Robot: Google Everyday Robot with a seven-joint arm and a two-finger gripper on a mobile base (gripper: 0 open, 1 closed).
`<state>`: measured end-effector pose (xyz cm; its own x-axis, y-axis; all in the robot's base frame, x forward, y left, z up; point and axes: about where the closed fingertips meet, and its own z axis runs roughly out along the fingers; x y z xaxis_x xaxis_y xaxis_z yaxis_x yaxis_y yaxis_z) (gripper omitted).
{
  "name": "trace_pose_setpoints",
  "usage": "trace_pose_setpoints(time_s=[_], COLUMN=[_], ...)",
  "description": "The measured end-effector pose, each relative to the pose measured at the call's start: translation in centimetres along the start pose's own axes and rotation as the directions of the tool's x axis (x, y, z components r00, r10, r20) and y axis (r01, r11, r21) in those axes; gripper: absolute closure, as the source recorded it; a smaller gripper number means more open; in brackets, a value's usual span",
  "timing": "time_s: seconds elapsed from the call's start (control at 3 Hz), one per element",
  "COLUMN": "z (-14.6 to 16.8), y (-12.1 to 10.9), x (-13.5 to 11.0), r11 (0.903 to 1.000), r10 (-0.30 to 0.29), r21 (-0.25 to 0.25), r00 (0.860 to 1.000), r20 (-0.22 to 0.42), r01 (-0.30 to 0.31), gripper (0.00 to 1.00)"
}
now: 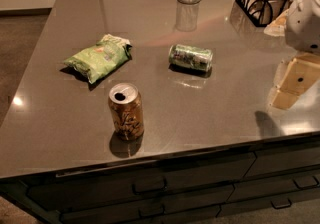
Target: Move green can near orange can
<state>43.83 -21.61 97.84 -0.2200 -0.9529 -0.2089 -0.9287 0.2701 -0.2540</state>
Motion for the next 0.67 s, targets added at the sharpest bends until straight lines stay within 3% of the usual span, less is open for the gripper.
trace_pose_setpoints(time_s=[0.67], z=[0.15], y=[-0.4], x=[-0.26], r11=[0.9997], r10=[0.002], r21=[-0.023], r00=[1.0], r20=[0.003], r01=[-0.002], gripper=[0.0])
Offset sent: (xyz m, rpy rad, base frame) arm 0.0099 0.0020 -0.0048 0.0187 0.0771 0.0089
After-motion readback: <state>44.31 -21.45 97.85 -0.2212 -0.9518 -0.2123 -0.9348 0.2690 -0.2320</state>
